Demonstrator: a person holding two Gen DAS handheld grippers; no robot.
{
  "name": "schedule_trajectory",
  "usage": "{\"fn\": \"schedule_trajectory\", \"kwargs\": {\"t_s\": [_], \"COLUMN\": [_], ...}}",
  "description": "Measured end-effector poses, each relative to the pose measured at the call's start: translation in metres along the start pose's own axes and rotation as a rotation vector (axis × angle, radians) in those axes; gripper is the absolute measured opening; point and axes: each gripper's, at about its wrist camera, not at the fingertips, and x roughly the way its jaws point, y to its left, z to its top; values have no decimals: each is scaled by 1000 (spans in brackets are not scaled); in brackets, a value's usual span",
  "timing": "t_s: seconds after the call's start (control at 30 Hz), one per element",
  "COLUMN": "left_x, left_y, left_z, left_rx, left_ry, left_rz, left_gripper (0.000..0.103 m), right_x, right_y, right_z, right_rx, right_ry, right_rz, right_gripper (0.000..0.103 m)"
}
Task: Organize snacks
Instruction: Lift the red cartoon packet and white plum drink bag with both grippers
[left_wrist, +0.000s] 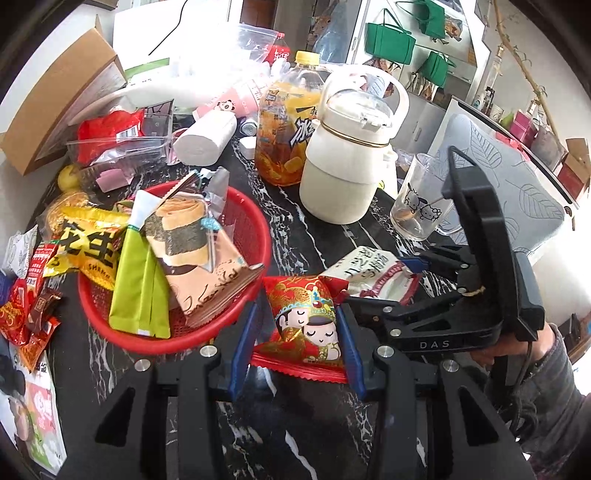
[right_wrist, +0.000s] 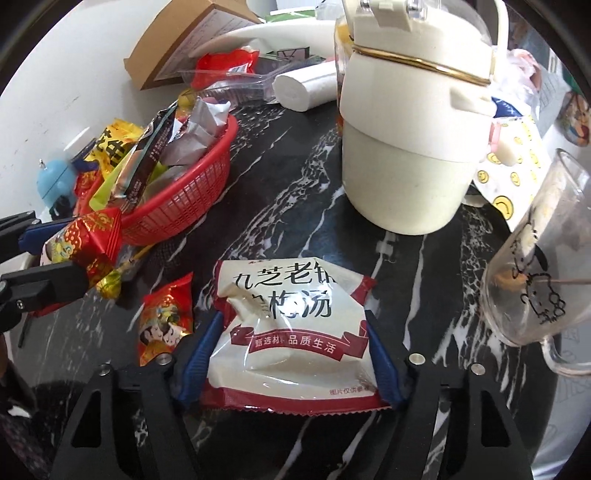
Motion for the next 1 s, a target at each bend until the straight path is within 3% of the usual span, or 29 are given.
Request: {"fn": "schedule_trajectory", "kwargs": {"t_s": [0.43, 1.0], "left_x": [-22, -63], "left_y": [-9, -17], "left_z": [-26, -72], "left_rx": [3, -9], "left_ry": [-5, -45], "left_rz": [-8, -8], "left_gripper": [42, 42], "right_x": [-54, -98], "right_y": [11, 66], "right_z": [-31, -87], "right_rx": [85, 144], "right_ry": [-86, -143], "right_rz": [-53, 15], "right_gripper": [68, 68]}}
